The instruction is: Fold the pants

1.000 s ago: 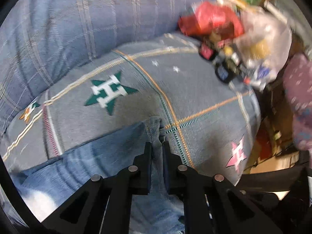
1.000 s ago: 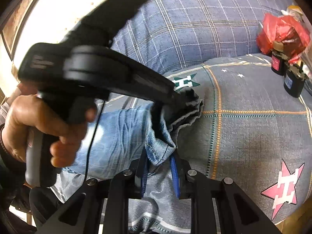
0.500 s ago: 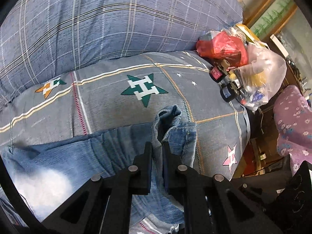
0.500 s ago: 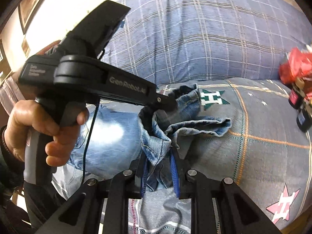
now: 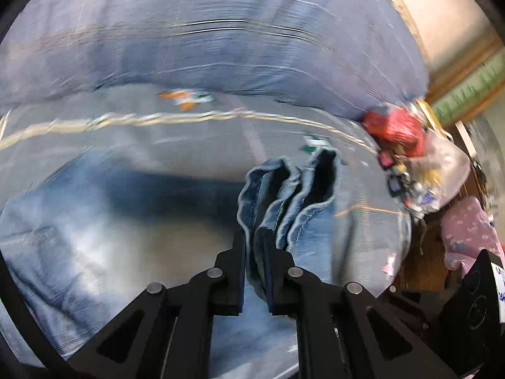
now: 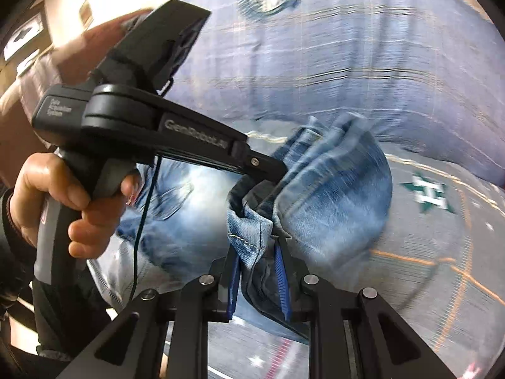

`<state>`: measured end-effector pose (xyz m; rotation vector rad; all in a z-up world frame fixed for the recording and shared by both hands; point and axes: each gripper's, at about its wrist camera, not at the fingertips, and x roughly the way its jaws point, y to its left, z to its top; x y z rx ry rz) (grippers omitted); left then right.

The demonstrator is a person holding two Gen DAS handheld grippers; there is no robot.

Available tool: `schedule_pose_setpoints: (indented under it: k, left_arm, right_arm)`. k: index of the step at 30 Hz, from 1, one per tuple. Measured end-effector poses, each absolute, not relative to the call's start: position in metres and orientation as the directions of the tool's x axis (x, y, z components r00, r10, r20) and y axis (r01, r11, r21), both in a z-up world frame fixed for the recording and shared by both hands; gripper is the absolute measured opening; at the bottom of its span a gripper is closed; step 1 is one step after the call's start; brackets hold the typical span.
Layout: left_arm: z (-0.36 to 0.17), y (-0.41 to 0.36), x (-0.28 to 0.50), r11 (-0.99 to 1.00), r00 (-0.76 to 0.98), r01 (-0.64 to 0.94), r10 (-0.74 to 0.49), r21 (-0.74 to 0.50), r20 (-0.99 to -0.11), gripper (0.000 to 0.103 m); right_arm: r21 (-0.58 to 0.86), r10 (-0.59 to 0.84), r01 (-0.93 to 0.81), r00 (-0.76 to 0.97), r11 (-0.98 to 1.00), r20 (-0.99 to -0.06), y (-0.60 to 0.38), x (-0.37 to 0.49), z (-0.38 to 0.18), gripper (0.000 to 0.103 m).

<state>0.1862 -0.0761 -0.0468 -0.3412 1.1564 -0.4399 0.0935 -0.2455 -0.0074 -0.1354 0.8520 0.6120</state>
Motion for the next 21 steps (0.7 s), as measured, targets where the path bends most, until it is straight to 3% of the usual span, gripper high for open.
schedule_pose_setpoints:
  k: [7,14,19,21]
  left_arm:
    - [-0.090,-0.019,0.178,0.836,0.325,0.020,-0.525,-0.549,-0.787,0.010]
    - [-0.076,-0.041,0.189,0.841,0.330,0.084,-0.530,-0.535,-0.781,0.012]
    - [-0.075,-0.060,0.206,0.863,0.320,0.096,-0.498,-0.496,-0.806,0.027]
    - [-0.076,-0.060,0.210,0.856,0.318,0.080,-0.507,-0.510,-0.801,0.028]
  right_arm:
    - [0.124,0.433,-0.607,0.395,0.785,-0.810,-0.196,0.102,-0.067,0.022]
    - [0.173,0.463,-0.579,0.402,0.797,-0.790,-0.207,0.100,-0.078,0.025]
    - [0.177,0.467,-0.572,0.412,0.801,-0.783,-0.207,0.097,-0.077,0.025]
    - [0.179,0.472,-0.571,0.419,0.801,-0.776,-0.208,0.095,-0.075,0.025]
